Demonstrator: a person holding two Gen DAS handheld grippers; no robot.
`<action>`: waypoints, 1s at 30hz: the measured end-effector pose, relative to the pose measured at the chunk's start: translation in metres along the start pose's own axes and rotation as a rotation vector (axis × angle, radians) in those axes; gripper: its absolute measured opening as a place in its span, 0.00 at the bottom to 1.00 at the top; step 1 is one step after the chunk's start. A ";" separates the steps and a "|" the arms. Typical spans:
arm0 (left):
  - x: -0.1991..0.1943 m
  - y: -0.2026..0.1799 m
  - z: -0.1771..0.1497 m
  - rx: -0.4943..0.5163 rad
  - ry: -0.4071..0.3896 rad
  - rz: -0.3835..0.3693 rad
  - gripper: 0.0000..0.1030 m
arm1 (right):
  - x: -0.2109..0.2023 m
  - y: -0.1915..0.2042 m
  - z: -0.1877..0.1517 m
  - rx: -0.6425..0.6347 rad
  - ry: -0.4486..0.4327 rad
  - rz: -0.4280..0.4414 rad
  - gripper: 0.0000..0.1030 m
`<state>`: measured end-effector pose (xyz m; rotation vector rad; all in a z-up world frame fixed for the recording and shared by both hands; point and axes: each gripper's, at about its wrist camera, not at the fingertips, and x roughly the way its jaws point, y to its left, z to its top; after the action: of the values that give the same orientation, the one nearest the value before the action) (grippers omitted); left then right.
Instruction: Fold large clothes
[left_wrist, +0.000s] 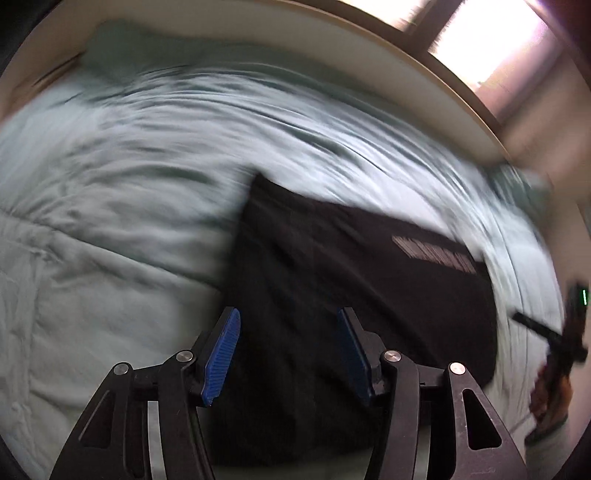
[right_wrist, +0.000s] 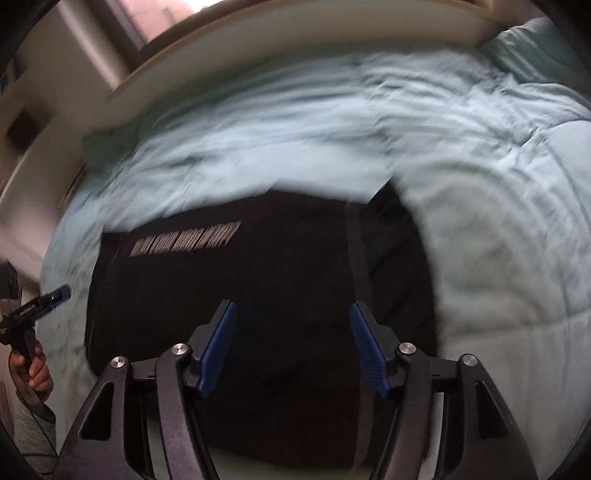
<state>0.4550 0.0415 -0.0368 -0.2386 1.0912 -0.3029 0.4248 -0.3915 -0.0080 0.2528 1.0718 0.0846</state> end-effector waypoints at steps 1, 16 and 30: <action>-0.001 -0.024 -0.012 0.052 0.003 -0.001 0.55 | 0.002 0.014 -0.011 -0.023 0.006 0.008 0.65; 0.059 -0.043 -0.052 -0.013 0.178 0.040 0.45 | 0.070 0.035 -0.060 -0.017 0.161 -0.049 0.64; 0.127 -0.070 -0.009 -0.057 0.171 -0.015 0.47 | 0.147 0.074 0.019 -0.066 0.155 -0.073 0.65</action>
<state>0.4925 -0.0698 -0.1228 -0.2755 1.2687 -0.3105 0.5155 -0.2953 -0.1072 0.1496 1.2290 0.0750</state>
